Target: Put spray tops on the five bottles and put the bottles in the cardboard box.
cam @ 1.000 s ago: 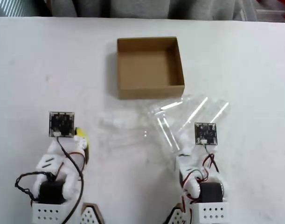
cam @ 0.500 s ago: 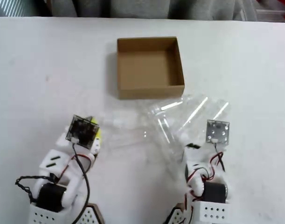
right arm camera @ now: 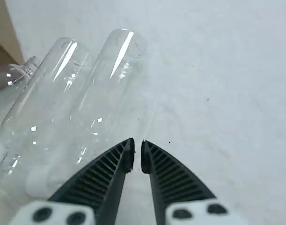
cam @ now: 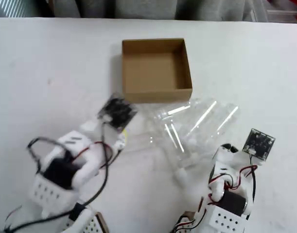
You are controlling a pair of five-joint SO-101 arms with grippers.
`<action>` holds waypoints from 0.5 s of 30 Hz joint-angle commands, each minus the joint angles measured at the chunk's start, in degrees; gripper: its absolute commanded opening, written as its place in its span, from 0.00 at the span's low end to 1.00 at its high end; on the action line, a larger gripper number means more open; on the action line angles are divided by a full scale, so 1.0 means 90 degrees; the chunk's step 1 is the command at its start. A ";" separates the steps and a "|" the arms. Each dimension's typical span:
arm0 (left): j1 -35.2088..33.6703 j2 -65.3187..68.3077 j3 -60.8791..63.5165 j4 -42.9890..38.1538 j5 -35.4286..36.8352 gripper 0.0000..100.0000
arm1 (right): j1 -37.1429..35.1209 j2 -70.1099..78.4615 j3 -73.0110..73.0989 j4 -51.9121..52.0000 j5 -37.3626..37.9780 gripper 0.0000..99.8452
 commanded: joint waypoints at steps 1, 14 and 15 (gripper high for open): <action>0.0552 0.1607 -0.1172 0.0371 -0.0694 0.10 | 0.0132 -0.0015 0.0049 -0.0093 0.0029 0.02; 0.0679 0.3893 -0.1612 0.0137 -0.2647 0.20 | 0.0103 -0.0015 0.0049 0.0083 0.0039 0.02; 0.0689 0.3951 -0.1612 0.0049 -0.2657 0.20 | 0.0093 -0.0015 0.0049 0.0083 0.0039 0.02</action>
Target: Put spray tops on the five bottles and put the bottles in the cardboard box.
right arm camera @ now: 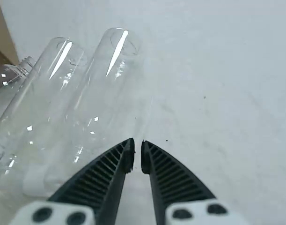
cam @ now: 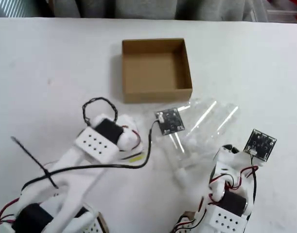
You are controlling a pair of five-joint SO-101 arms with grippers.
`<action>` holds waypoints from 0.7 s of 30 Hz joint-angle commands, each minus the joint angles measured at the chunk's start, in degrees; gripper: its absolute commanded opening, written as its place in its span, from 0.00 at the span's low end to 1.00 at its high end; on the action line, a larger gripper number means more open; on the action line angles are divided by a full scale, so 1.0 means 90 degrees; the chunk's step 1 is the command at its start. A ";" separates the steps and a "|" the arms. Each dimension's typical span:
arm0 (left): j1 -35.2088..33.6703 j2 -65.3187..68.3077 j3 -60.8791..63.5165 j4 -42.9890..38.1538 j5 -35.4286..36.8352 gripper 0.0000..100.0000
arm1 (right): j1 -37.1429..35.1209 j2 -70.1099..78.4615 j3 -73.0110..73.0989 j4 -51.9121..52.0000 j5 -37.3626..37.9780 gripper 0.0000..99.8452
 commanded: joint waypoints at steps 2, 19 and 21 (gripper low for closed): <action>0.0151 0.0190 -0.0381 -0.0410 -0.0147 0.20 | 0.0034 -0.0015 0.0049 0.0034 0.0215 0.02; 0.0122 0.1822 -0.1592 -0.0166 -0.0635 0.30 | 0.0024 -0.0005 0.0049 0.0044 0.1788 0.02; 0.0132 0.2115 -0.1797 -0.0166 -0.0615 0.30 | 0.0024 -0.0005 0.0049 0.0044 0.1788 0.02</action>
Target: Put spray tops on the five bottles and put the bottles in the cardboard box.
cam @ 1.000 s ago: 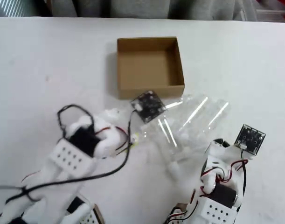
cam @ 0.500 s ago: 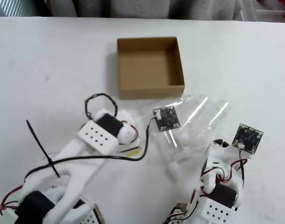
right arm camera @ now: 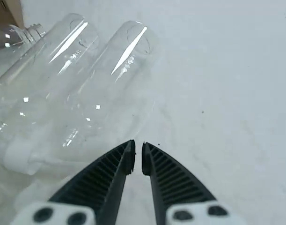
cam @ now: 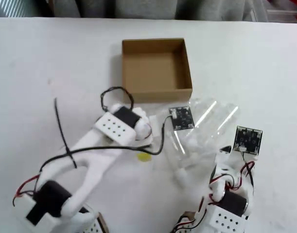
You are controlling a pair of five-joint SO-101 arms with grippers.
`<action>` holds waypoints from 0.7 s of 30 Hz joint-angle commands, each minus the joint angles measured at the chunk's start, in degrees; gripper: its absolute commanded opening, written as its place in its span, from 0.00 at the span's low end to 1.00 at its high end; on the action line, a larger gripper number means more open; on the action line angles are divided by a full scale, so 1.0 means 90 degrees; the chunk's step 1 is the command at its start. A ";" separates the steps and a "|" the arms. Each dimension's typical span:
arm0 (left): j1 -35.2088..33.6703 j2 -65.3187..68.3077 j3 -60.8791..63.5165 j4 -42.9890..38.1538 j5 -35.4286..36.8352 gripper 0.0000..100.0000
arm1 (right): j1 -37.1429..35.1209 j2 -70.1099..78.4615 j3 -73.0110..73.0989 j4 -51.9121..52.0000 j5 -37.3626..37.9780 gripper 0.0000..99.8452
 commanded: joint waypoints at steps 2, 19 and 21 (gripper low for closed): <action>0.0054 0.0484 -0.0703 0.0049 -0.0049 0.30 | -0.0024 -0.0005 0.0049 0.0044 0.0088 0.02; -0.0288 0.1519 -0.0840 -0.0537 -0.0039 0.31 | -0.0093 -0.0005 0.0049 0.0132 0.0088 0.02; -0.0288 0.1529 -0.0840 -0.0547 -0.0039 0.31 | -0.0093 -0.0005 0.0049 0.0132 0.0088 0.02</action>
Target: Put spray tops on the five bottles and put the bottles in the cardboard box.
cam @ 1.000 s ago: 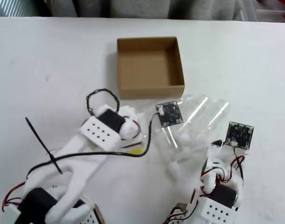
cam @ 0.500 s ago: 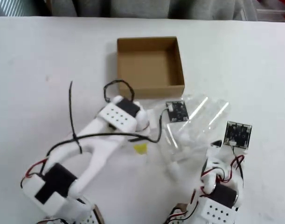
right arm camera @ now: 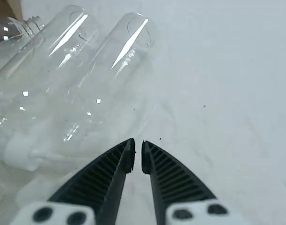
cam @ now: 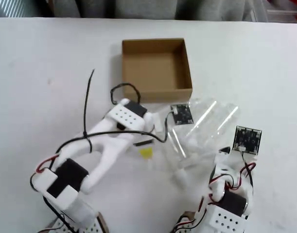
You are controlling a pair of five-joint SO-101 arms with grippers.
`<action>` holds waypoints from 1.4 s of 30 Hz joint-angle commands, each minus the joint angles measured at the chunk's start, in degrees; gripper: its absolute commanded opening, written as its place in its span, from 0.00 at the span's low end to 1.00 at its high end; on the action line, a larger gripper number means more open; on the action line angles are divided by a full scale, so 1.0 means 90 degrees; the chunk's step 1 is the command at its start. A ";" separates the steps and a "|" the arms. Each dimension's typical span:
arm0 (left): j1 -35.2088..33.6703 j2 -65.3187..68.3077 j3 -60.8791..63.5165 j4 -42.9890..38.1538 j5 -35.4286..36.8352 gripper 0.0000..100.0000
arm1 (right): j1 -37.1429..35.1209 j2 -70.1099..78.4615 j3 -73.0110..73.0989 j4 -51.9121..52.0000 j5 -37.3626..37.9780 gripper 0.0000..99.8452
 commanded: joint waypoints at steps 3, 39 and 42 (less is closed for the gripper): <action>-0.0073 -0.0044 -0.0244 -0.0234 0.0313 0.31 | -0.0073 -0.0005 0.0049 0.0024 0.0088 0.02; -0.3658 -0.0112 -0.0527 0.1387 0.5079 0.25 | -0.0073 -0.0005 0.0049 0.0024 0.0088 0.02; -0.4244 -0.0103 -0.0518 0.1348 0.5441 0.34 | -0.0073 -0.0005 0.0049 0.0024 0.0088 0.02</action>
